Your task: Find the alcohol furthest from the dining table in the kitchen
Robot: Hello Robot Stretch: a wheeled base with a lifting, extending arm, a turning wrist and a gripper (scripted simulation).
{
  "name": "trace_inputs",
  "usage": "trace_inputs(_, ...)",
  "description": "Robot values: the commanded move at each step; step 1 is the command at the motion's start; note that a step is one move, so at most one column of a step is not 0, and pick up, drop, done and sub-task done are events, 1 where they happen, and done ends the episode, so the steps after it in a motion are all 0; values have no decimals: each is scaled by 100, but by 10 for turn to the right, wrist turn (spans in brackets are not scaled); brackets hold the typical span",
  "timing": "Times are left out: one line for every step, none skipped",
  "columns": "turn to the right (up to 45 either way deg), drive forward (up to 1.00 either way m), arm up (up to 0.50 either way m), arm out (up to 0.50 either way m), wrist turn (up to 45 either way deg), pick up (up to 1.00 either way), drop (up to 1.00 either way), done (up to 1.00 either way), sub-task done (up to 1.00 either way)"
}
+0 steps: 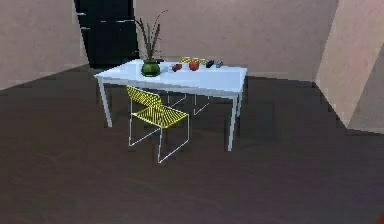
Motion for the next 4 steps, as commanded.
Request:
trace_inputs(30,0,0,0,0,0,0,0,0)
trace_inputs(0,85,0,0,0,0,0,0,0)
trace_inputs(-270,0,0,0,0,0,0,0,0)
trace_inputs(0,20,0,0,0,0,0,0,0)
